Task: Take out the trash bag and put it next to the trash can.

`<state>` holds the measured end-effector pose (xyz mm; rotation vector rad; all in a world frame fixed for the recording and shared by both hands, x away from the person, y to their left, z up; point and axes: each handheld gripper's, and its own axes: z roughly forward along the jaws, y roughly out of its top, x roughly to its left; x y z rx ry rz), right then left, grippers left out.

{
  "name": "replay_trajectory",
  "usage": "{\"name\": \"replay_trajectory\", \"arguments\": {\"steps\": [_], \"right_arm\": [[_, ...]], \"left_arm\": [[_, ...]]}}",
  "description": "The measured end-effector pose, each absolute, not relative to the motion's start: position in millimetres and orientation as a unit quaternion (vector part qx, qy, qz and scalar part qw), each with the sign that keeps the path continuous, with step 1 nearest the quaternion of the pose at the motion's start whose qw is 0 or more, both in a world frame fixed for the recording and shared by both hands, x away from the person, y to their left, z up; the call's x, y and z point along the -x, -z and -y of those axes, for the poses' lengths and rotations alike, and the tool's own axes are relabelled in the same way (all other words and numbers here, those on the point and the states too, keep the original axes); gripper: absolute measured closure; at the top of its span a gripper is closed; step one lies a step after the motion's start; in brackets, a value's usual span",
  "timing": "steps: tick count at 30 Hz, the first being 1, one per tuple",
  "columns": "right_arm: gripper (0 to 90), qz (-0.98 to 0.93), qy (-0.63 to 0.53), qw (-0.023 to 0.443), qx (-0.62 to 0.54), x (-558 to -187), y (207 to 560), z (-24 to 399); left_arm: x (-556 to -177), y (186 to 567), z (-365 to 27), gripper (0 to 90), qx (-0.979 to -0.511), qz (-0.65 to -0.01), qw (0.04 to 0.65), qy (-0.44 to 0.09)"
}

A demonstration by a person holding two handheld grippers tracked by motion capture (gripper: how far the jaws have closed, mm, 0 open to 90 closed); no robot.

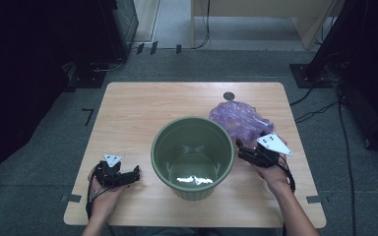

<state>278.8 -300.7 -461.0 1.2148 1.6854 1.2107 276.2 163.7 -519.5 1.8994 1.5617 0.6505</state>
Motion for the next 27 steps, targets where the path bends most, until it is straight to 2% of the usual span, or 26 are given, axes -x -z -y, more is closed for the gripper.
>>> {"name": "replay_trajectory", "arguments": {"steps": [9,13,15,18,20,22,23,25,26,27], "right_arm": [[16.6,-0.662,-0.458,0.359,-0.471,-261,466,316],[45.1,-0.652,-0.458,0.383,-0.468,-250,467,323],[54.6,-0.651,-0.458,0.383,-0.468,-247,467,327],[57.3,-0.660,-0.455,0.381,-0.462,-243,467,330],[52.2,-0.664,-0.455,0.375,-0.459,-240,467,331],[52.4,-0.666,-0.455,0.373,-0.459,-239,466,332],[69.5,-0.663,-0.455,0.383,-0.455,-234,465,334],[82.6,-0.659,-0.467,0.376,-0.454,-232,464,337],[82.6,-0.659,-0.467,0.376,-0.454,-232,464,337],[88.6,-0.654,-0.479,0.365,-0.457,-234,462,339]], "left_arm": [[-276,520,-164,0.0,-0.714,-0.587,0.294,-0.244],[-276,520,-164,0.0,-0.714,-0.587,0.294,-0.244],[-276,520,-164,0.0,-0.714,-0.587,0.294,-0.245],[-276,520,-164,0.0,-0.714,-0.587,0.294,-0.245],[-276,520,-164,0.0,-0.714,-0.587,0.294,-0.245],[-276,520,-164,0.0,-0.714,-0.587,0.294,-0.245],[-276,520,-164,0.0,-0.714,-0.587,0.294,-0.245],[-276,520,-164,0.0,-0.714,-0.587,0.294,-0.245],[-276,520,-164,0.0,-0.714,-0.587,0.294,-0.245],[-277,519,-163,0.0,-0.714,-0.587,0.293,-0.245]]}}
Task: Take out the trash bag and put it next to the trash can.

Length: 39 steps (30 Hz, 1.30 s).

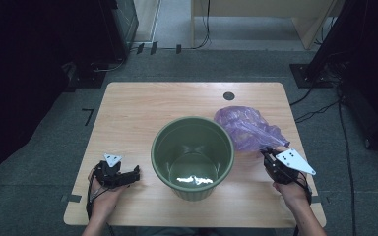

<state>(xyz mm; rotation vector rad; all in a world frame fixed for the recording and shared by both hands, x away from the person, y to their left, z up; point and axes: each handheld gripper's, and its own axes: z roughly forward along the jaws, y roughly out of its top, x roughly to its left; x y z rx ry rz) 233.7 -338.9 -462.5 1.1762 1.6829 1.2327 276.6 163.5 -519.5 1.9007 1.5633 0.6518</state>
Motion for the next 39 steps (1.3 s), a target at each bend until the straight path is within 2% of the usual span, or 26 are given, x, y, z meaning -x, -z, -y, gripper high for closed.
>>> {"name": "replay_trajectory", "arguments": {"steps": [6,14,16,17,18,22,25,26,27,34,39], "right_arm": [[89.8,-0.656,-0.480,0.358,-0.459,-253,464,324],[87.8,-0.654,-0.508,0.307,-0.469,-302,462,272],[78.4,-0.670,-0.507,0.300,-0.452,-303,463,261],[78.4,-0.670,-0.507,0.300,-0.452,-303,463,261],[64.3,-0.690,-0.499,0.300,-0.430,-299,465,256],[46.7,-0.712,-0.478,0.304,-0.416,-289,472,264],[43.2,-0.714,-0.473,0.293,-0.425,-285,477,274],[35.8,-0.715,-0.470,0.289,-0.430,-279,481,284],[35.8,-0.715,-0.470,0.289,-0.430,-279,481,284],[20.6,-0.734,-0.454,0.268,-0.428,-263,487,311],[14.9,-0.743,-0.442,0.262,-0.429,-254,491,318]], "left_arm": [[-277,519,-163,0.0,-0.714,-0.587,0.293,-0.244],[-277,519,-163,0.0,-0.714,-0.587,0.294,-0.244],[-277,519,-163,0.0,-0.714,-0.587,0.294,-0.244],[-277,519,-163,0.0,-0.714,-0.587,0.294,-0.244],[-277,519,-163,0.0,-0.714,-0.587,0.294,-0.244],[-277,519,-163,0.0,-0.714,-0.587,0.294,-0.244],[-277,519,-163,0.0,-0.714,-0.587,0.294,-0.244],[-277,519,-163,0.0,-0.714,-0.587,0.294,-0.244],[-277,519,-163,0.0,-0.714,-0.587,0.294,-0.244],[-277,520,-163,0.0,-0.712,-0.588,0.294,-0.245],[-277,520,-163,0.0,-0.712,-0.588,0.294,-0.245]]}}
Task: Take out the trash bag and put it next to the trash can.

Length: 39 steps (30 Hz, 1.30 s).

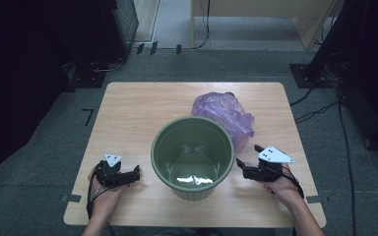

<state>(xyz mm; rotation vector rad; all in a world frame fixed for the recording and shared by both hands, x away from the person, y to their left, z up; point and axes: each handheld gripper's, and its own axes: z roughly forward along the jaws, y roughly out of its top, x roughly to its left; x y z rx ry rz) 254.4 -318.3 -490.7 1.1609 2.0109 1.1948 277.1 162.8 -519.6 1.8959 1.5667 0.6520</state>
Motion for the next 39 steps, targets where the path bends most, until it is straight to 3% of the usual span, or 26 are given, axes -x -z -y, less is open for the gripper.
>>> {"name": "replay_trajectory", "arguments": {"steps": [17,32,39], "right_arm": [[12.7,-0.712,-0.396,0.282,-0.507,-238,503,363],[0.0,-0.704,-0.356,0.272,-0.551,-231,512,391],[0.0,-0.701,-0.342,0.268,-0.565,-227,515,399]], "left_arm": [[-277,520,-163,0.0,-0.712,-0.588,0.294,-0.245],[-277,520,-163,0.0,-0.712,-0.588,0.294,-0.245],[-277,520,-163,0.0,-0.712,-0.588,0.294,-0.245]]}}
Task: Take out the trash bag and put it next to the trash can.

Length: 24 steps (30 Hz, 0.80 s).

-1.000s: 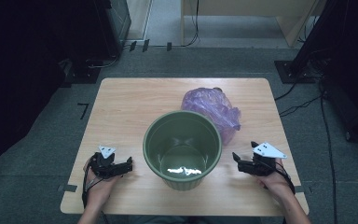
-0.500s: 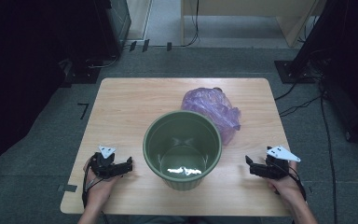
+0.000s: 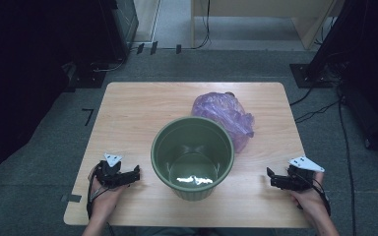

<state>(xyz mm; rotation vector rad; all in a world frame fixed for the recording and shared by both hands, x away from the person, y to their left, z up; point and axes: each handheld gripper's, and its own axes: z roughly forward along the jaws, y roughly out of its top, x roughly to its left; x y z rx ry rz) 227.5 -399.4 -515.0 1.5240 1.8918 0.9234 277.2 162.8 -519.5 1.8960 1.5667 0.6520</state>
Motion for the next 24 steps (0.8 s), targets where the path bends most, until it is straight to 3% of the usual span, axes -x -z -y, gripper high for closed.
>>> {"name": "replay_trajectory", "arguments": {"steps": [24], "right_arm": [[0.0,-0.684,-0.307,0.254,-0.611,-208,525,427]], "left_arm": [[-277,520,-163,0.0,-0.712,-0.588,0.294,-0.245]]}}
